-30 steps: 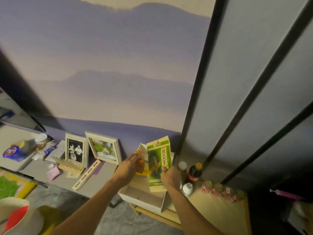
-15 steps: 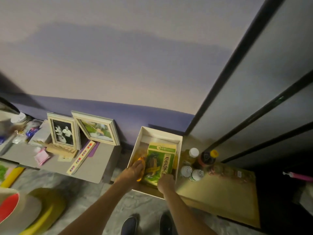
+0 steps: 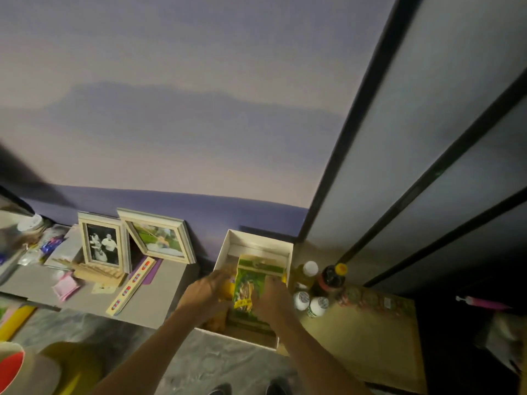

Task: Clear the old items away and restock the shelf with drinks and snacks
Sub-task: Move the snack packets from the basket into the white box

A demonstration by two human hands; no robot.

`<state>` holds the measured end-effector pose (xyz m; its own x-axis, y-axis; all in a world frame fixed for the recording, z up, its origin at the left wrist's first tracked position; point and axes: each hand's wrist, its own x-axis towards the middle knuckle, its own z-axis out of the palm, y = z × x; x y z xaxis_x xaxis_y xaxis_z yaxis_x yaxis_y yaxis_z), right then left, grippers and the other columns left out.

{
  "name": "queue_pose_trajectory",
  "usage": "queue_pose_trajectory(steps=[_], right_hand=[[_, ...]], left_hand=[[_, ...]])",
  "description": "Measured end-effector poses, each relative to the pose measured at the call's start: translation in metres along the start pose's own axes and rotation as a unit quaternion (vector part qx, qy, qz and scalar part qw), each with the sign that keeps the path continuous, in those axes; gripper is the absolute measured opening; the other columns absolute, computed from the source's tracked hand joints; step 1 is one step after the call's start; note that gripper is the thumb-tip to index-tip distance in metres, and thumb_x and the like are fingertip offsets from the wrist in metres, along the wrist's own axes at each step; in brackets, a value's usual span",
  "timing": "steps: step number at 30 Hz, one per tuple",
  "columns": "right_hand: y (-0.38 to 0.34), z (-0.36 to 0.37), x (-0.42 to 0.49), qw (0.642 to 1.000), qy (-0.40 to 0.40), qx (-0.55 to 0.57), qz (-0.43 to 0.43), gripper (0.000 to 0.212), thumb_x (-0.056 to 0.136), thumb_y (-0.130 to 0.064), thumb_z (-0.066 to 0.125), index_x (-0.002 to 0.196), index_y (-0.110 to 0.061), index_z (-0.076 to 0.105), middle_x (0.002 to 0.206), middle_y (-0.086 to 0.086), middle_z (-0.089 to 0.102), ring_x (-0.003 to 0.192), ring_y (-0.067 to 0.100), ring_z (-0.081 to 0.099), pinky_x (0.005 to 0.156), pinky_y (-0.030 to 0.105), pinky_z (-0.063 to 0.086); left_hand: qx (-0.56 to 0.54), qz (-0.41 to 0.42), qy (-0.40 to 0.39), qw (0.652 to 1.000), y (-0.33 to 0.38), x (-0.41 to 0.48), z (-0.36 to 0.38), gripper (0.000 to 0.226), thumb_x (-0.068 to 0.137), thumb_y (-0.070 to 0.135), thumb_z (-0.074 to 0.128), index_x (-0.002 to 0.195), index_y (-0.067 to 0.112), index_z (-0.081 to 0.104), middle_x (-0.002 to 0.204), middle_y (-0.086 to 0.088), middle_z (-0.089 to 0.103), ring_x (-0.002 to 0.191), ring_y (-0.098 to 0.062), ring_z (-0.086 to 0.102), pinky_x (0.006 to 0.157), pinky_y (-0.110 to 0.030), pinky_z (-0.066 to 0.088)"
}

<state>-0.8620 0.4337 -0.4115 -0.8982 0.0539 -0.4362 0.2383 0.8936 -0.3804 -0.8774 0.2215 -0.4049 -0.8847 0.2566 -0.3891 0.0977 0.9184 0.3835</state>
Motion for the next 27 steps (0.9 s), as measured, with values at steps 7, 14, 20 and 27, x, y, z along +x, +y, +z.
queue_pose_trajectory(steps=[7,14,20,27], right_hand=[[-0.007,-0.095,-0.02,0.985,0.117,-0.103,-0.073,0.094,0.1,-0.074,0.032,0.167,-0.009,0.022,0.175,0.016,0.019,0.161,0.037,0.018,0.13,0.05,0.025],[-0.007,-0.153,-0.06,0.971,0.226,-0.076,0.019,0.106,0.094,-0.082,0.03,0.168,-0.008,0.017,0.175,0.018,0.017,0.16,0.038,0.022,0.129,0.053,0.023],[0.002,-0.174,-0.129,0.944,0.31,-0.041,0.109,0.103,0.096,-0.08,0.035,0.167,-0.008,0.02,0.174,0.019,0.02,0.16,0.038,0.021,0.128,0.053,0.025],[0.044,-0.151,-0.246,0.895,0.367,0.025,0.252,0.101,0.098,-0.078,0.036,0.169,-0.011,0.013,0.176,0.015,0.014,0.162,0.037,0.014,0.13,0.052,0.02]], left_hand=[[0.015,-0.011,0.212,0.977,0.042,-0.007,-0.073,0.103,0.085,0.087,0.051,0.162,0.021,0.032,0.153,-0.005,0.056,0.136,-0.026,0.057,0.113,-0.044,0.049],[0.041,-0.01,0.272,0.961,0.08,-0.017,-0.121,0.116,0.087,0.095,0.022,0.168,0.013,0.014,0.177,-0.009,0.014,0.164,-0.028,0.009,0.131,-0.051,0.018],[0.05,0.097,0.255,0.961,0.113,-0.039,-0.142,0.116,0.087,0.096,0.021,0.168,0.014,0.016,0.176,-0.011,0.017,0.162,-0.03,0.015,0.13,-0.052,0.022],[0.052,0.228,0.203,0.951,0.186,-0.089,-0.115,0.113,0.085,0.095,0.021,0.164,0.016,0.027,0.172,-0.01,0.026,0.16,-0.03,0.021,0.128,-0.053,0.026]])
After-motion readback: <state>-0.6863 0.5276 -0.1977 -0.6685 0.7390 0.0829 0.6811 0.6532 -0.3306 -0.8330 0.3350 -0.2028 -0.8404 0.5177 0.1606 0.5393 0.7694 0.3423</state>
